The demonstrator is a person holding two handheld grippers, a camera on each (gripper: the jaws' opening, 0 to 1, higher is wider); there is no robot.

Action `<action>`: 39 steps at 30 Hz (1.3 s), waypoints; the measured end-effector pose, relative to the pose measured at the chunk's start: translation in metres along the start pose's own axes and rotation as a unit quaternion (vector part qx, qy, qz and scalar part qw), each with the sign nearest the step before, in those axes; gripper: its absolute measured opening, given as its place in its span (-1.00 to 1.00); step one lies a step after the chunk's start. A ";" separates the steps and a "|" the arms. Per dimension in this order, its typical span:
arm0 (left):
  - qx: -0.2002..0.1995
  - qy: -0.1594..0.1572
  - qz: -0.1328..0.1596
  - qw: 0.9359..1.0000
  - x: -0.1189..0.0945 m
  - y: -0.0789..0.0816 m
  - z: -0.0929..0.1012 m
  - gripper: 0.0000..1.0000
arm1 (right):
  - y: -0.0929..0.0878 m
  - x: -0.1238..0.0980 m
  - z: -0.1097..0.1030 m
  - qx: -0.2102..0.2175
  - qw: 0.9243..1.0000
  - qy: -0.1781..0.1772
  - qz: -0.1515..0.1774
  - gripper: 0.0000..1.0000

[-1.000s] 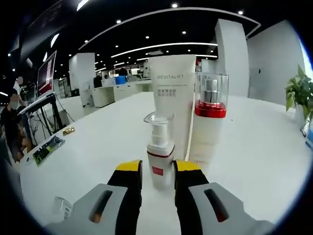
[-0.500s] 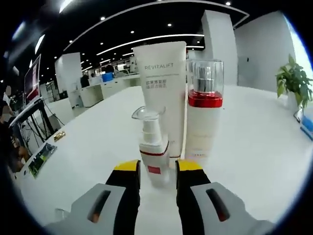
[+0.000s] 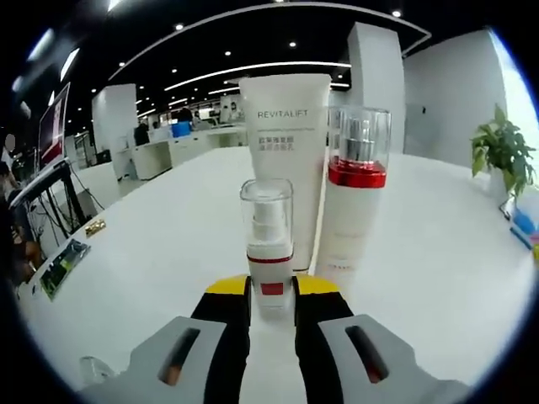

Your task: Arrange the skincare products in the storage area until every visible bottle or jar stands upright without overlapping.

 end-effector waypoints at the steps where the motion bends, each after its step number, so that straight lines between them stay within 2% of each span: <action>1: 0.000 0.000 0.000 1.000 0.000 0.000 0.000 -0.57 | 0.000 -0.001 0.001 0.002 1.000 -0.003 0.000 -0.67; 8: 0.001 -0.002 -0.002 1.000 0.000 -0.001 0.001 -0.57 | -0.001 0.000 0.008 0.007 1.000 -0.023 -0.002 -0.67; 16: 0.001 0.000 -0.001 1.000 0.000 0.000 0.000 -0.57 | 0.002 0.004 0.011 0.021 0.999 -0.028 -0.005 -0.67; 29: 0.002 0.002 -0.001 1.000 0.000 0.000 -0.001 -0.57 | 0.001 0.005 0.004 0.040 0.999 -0.022 -0.003 -0.66; 32: 0.003 0.002 -0.003 1.000 0.000 -0.001 0.000 -0.57 | 0.000 0.005 0.005 0.051 0.998 -0.021 -0.005 -0.58; 39: 0.005 0.003 -0.003 1.000 0.000 -0.001 -0.001 -0.57 | 0.002 0.004 0.004 0.050 0.999 -0.018 -0.005 -0.55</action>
Point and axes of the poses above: the point that each gripper's makers call its tool centre point, and the gripper's own axes: x roughly forward along the fingers, z roughly to its right, y roughly out of its top, the point moved 4 cm from there along -x, roughly backward along the fingers, and after that the axes turned 10 degrees about -x, right-handed, at the moved point
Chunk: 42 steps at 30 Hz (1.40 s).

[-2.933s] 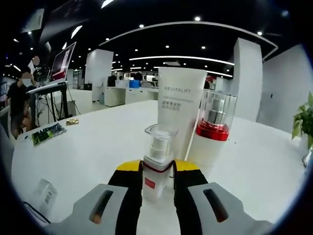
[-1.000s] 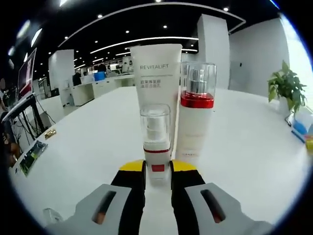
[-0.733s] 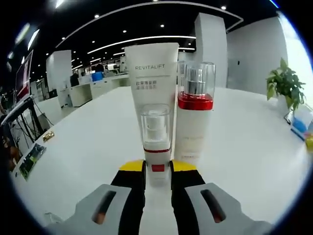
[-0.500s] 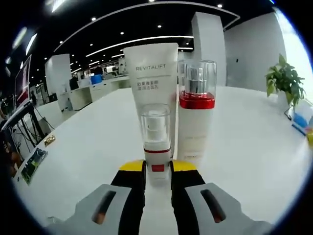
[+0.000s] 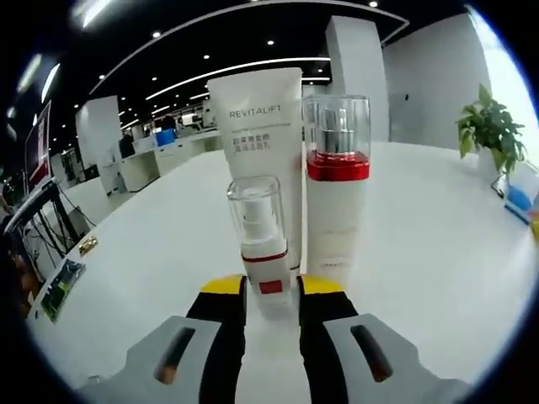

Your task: Arrange the skincare products in the storage area until every visible bottle or jar stands upright without overlapping.

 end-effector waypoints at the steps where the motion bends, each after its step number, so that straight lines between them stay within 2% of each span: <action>1: 0.000 0.000 0.000 1.000 0.000 0.000 0.000 -0.57 | 0.000 -0.001 -0.001 -0.001 1.000 0.001 0.000 -0.55; 7: 0.003 0.001 -0.001 1.000 0.000 0.000 0.000 -0.57 | -0.002 -0.002 -0.002 -0.006 1.000 0.004 -0.003 -0.57; 16: 0.007 0.001 -0.003 1.000 0.000 -0.001 0.001 -0.57 | 0.012 0.000 -0.002 -0.044 0.999 0.006 0.007 -0.54; 20: 0.005 0.002 -0.003 1.000 0.000 -0.001 0.000 -0.57 | 0.012 0.002 0.001 -0.035 0.999 0.001 0.001 -0.65; 25: 0.004 0.003 -0.001 1.000 0.000 0.000 -0.001 -0.58 | 0.012 0.001 0.002 -0.039 0.999 -0.019 0.001 -0.65; 32: 0.005 0.005 0.001 1.000 -0.001 0.000 -0.001 -0.58 | 0.012 0.001 0.002 -0.022 0.998 -0.051 -0.001 -0.65; 37: 0.004 0.006 0.003 1.000 -0.001 0.001 -0.002 -0.58 | 0.012 0.002 0.002 -0.013 0.998 -0.060 -0.004 -0.65; 42: 0.006 0.006 0.004 1.000 -0.002 0.001 -0.002 -0.58 | 0.010 0.000 0.003 -0.011 0.998 -0.064 -0.004 -0.39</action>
Point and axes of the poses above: the point that each gripper's makers call its tool centre point, and the gripper's own axes: x roughly forward along the fingers, z roughly to its right, y roughly out of its top, the point moved 4 cm from there along -x, roughly backward along the fingers, and after that the axes turned 10 degrees about -x, right-handed, at the moved point
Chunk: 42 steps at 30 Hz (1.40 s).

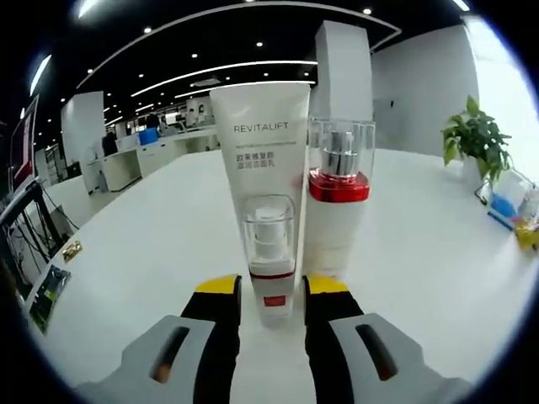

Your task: Arrange the skincare products in the storage area until every visible bottle or jar stands upright without overlapping.

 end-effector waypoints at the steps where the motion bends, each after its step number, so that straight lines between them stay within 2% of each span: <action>1: 0.000 0.000 0.000 1.000 0.000 0.000 0.000 -0.58 | 0.000 -0.002 0.001 0.005 1.000 0.004 0.001 -0.41; 5: 0.001 0.000 0.002 1.000 0.000 0.001 0.000 -0.58 | 0.003 -0.013 0.005 0.006 1.000 0.006 0.007 -0.40; 15: 0.013 0.012 0.009 1.000 -0.001 0.002 -0.001 -0.58 | 0.034 -0.059 0.020 0.011 0.998 0.011 0.061 -0.38; 21: 0.018 0.021 0.010 1.000 -0.001 0.001 -0.003 -0.58 | 0.067 -0.088 0.016 -0.007 0.993 0.036 0.112 -0.39; 22: 0.019 0.024 0.008 0.999 -0.001 0.001 -0.004 -0.58 | 0.072 -0.090 0.014 -0.007 0.992 0.045 0.120 -0.37; 23: 0.024 0.030 0.011 0.999 -0.002 0.001 -0.005 -0.58 | 0.075 -0.091 0.008 0.012 0.991 0.067 0.119 -0.34; 26: 0.027 0.036 0.018 0.999 -0.003 0.002 -0.005 -0.58 | 0.082 -0.096 -0.001 -0.015 0.989 0.089 0.119 -0.34; 31: 0.039 0.045 0.022 0.998 -0.005 0.002 -0.006 -0.58 | 0.106 -0.119 -0.007 -0.036 0.982 0.101 0.153 -0.34; 37: 0.044 0.056 0.028 0.997 -0.007 0.004 -0.009 -0.58 | 0.120 -0.146 -0.006 -0.059 0.975 0.135 0.164 -0.37; 39: 0.045 0.057 0.029 0.997 -0.007 0.004 -0.009 -0.58 | 0.121 -0.158 -0.007 -0.036 0.969 0.169 0.178 -0.40; 41: 0.047 0.056 0.029 0.997 -0.007 0.004 -0.008 -0.58 | 0.114 -0.170 -0.010 -0.002 0.960 0.217 0.178 -0.44; 42: 0.049 0.056 0.027 0.997 -0.007 0.004 -0.008 -0.58 | 0.111 -0.176 -0.012 -0.005 0.957 0.231 0.178 -0.45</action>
Point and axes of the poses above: the point that each gripper's makers call its tool centre point, and the gripper's own axes: x roughly forward along the fingers, z roughly to its right, y roughly out of its top, the point moved 4 cm from there along -x, roughly backward along the fingers, and after that the axes turned 10 degrees about -x, right-handed, at the moved point
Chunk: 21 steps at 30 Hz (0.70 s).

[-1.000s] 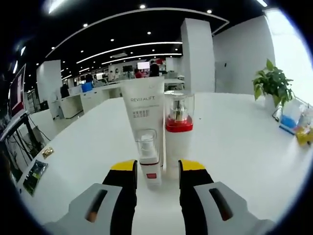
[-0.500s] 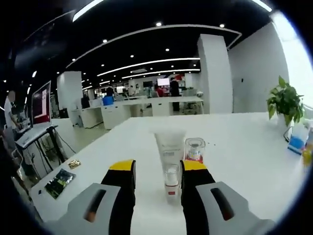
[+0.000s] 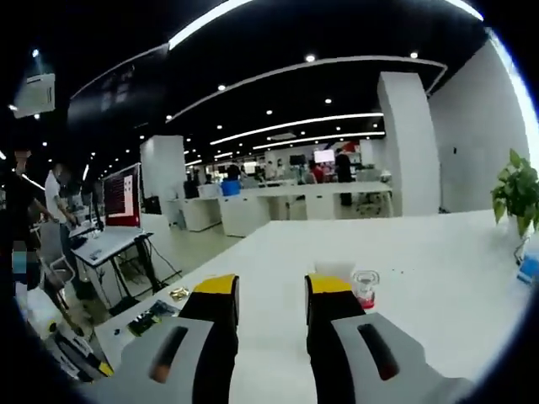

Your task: Arrange the skincare products in the storage area until every visible bottle or jar stands upright without overlapping.

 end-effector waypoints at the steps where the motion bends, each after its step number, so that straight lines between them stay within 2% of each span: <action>1: 0.003 0.001 0.000 1.000 0.000 0.000 0.000 -0.58 | -0.003 -0.008 -0.004 -0.020 1.000 0.012 -0.004 -0.46; 2: 0.004 0.001 0.001 1.000 0.000 0.000 0.001 -0.58 | -0.004 -0.012 -0.006 -0.030 0.999 0.017 -0.006 -0.46; 3: 0.005 0.001 0.001 1.000 0.000 0.000 0.001 -0.58 | -0.007 -0.020 -0.013 -0.035 0.999 0.038 -0.008 -0.46; 6: 0.006 0.000 -0.001 1.000 0.000 0.000 0.001 -0.58 | -0.011 -0.035 -0.017 -0.027 0.998 0.049 -0.005 -0.48; 12: 0.016 -0.005 -0.004 1.000 0.001 -0.001 0.005 -0.58 | -0.021 -0.069 -0.006 -0.025 0.998 0.055 -0.028 -0.52; 16: 0.016 -0.008 -0.007 1.000 0.002 -0.001 0.006 -0.58 | -0.014 -0.091 0.007 -0.036 0.998 0.049 -0.030 -0.51; 21: 0.016 -0.014 -0.010 1.000 0.004 -0.002 0.008 -0.58 | 0.006 -0.122 0.028 -0.047 0.998 0.042 -0.019 -0.52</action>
Point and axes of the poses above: the point that each gripper's makers call its tool centre point, and the gripper's own axes: x roughly forward along the fingers, z roughly to its right, y roughly out of its top, the point moved 4 cm from there along -x, roughly backward along the fingers, and after that the axes turned 10 degrees about -x, right-handed, at the moved point
